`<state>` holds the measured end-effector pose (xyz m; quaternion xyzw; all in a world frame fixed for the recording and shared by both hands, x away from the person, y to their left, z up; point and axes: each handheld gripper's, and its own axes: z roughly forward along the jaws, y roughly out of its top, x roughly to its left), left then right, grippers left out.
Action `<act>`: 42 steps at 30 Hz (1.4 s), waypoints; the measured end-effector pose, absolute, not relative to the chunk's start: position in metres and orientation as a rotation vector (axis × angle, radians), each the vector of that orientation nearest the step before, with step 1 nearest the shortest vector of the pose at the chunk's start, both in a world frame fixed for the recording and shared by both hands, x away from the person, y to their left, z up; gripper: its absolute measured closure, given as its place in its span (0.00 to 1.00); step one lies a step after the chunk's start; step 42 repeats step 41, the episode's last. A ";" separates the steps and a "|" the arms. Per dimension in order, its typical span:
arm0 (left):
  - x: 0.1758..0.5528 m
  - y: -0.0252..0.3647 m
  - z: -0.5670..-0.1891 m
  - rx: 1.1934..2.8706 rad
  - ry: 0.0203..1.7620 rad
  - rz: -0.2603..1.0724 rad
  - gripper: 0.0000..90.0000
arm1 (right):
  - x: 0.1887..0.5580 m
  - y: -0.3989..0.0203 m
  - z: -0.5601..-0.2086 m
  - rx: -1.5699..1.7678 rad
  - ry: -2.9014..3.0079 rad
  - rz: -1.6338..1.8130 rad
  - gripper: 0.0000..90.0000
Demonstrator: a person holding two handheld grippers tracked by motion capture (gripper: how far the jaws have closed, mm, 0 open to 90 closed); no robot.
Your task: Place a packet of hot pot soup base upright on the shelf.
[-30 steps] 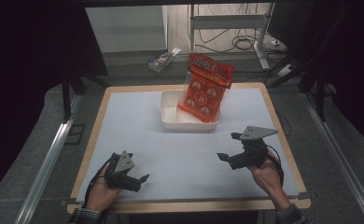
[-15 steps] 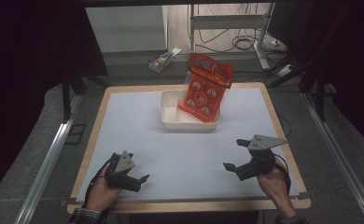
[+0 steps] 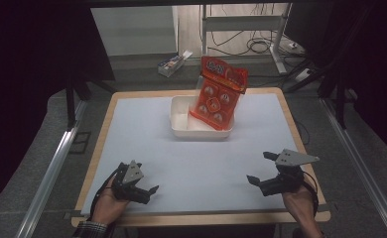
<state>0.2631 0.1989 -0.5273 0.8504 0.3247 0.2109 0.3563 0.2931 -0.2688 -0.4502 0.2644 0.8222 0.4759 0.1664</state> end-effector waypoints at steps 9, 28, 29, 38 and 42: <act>0.263 0.199 -0.527 2.197 0.838 0.544 0.03 | 0.290 -0.284 -0.459 0.821 2.350 1.329 0.00; 0.263 0.199 -0.528 2.199 0.837 0.544 0.03 | 0.279 -0.308 -0.488 1.024 2.333 1.166 0.00; 0.263 0.199 -0.528 2.199 0.837 0.544 0.03 | 0.279 -0.308 -0.489 1.034 2.324 1.149 0.00; 0.263 0.198 -0.528 2.206 0.835 0.550 0.03 | 0.281 -0.305 -0.494 1.033 2.332 1.106 0.00; 0.263 0.197 -0.528 2.207 0.835 0.549 0.03 | 0.281 -0.305 -0.494 1.040 2.324 1.097 0.00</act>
